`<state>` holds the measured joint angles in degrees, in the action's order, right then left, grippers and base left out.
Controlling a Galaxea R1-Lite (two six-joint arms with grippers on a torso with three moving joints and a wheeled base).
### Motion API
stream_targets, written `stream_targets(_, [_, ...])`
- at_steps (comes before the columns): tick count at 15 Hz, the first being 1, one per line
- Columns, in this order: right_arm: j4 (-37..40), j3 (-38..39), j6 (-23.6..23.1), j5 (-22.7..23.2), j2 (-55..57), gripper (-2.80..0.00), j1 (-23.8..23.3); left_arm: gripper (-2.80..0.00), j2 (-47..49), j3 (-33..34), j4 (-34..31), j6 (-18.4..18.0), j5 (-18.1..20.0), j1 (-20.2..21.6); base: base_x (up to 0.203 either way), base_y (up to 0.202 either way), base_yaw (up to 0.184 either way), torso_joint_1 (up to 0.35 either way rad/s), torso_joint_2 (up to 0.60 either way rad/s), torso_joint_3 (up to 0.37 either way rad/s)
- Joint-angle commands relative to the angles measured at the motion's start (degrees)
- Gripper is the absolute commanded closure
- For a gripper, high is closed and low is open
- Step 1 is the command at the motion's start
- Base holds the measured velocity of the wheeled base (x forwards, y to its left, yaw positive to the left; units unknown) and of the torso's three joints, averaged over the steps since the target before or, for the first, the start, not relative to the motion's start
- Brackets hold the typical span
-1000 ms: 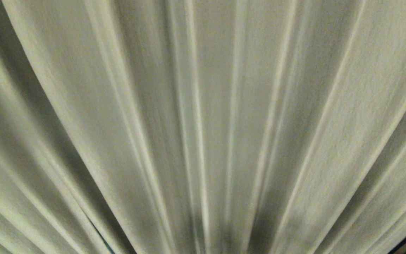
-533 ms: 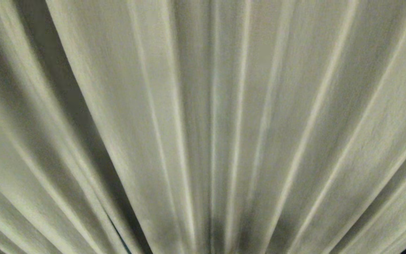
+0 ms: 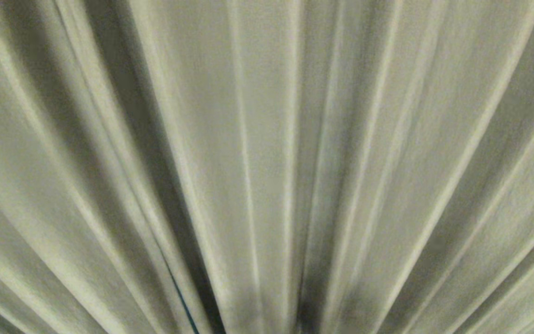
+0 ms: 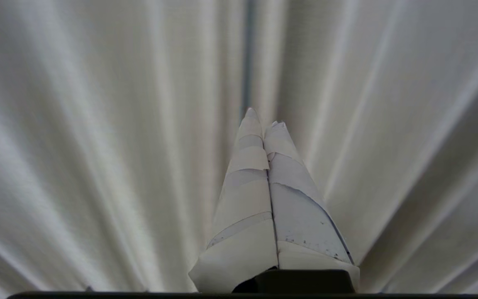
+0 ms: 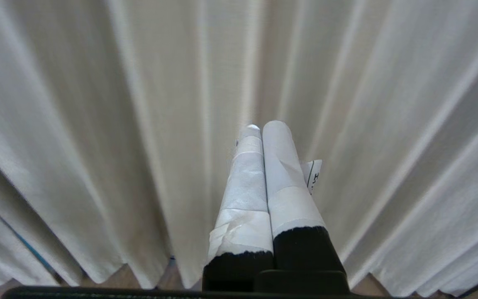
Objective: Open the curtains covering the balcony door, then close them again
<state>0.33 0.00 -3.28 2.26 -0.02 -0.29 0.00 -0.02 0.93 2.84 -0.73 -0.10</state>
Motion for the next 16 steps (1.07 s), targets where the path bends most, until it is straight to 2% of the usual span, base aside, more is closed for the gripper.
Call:
stream_targets(1, [0.02, 0.00, -0.06, 0.03, 0.02, 0.00, -0.01, 0.00, 0.00, 0.02, -0.05, 0.06, -0.06, 0.01, 0.000, 0.185, 0.000, 0.005, 0.00, -0.001])
stream_targets(16, [0.02, 0.00, -0.06, 0.03, 0.02, 0.00, -0.05, 0.00, 0.00, 0.01, -0.05, 0.06, -0.06, 0.01, 0.000, 0.188, -0.002, 0.002, 0.00, 0.003])
